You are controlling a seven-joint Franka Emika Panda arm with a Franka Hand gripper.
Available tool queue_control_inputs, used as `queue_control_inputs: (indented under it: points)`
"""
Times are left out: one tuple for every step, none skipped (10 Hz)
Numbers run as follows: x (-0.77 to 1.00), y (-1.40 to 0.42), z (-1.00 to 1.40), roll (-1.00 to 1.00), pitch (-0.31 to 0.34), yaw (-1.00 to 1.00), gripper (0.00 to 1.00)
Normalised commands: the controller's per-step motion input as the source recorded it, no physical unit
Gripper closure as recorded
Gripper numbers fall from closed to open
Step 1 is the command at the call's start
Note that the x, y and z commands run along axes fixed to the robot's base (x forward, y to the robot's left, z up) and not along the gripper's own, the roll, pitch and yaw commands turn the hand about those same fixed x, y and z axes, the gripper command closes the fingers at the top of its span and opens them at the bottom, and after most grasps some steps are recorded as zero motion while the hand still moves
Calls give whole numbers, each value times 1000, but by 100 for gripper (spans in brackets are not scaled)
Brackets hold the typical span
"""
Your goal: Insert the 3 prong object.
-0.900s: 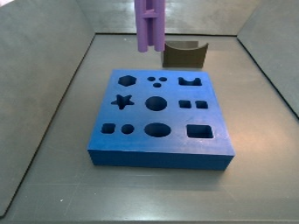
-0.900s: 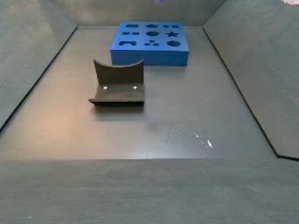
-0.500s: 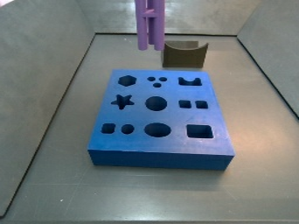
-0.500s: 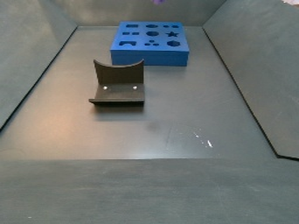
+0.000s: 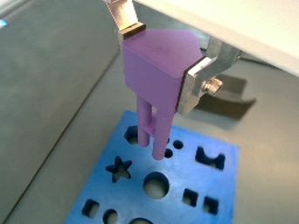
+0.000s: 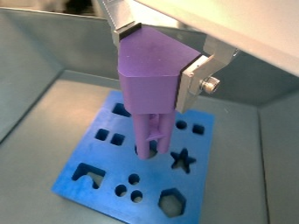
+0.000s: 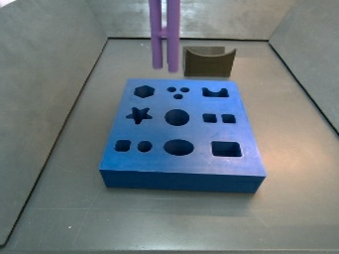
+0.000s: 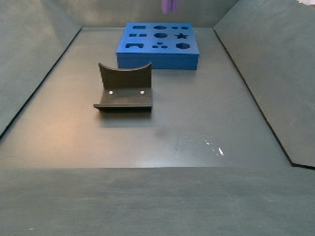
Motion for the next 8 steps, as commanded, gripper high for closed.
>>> queue_control_inputs:
  points:
    - [0,166,-617,89,69,-854,100]
    - [20,206,-620,113,46,-803,100]
    - [0,394,-569,120,0,-594,100]
    - [54,326,-491,143,0,-649,100]
    - [63,346,-500,117,0,-646,100]
    - [86,323,-409,91,0,-666,100]
    - [189,163,-186,24,0,-517,100]
    - [223,131,-183,0,0,-369,100]
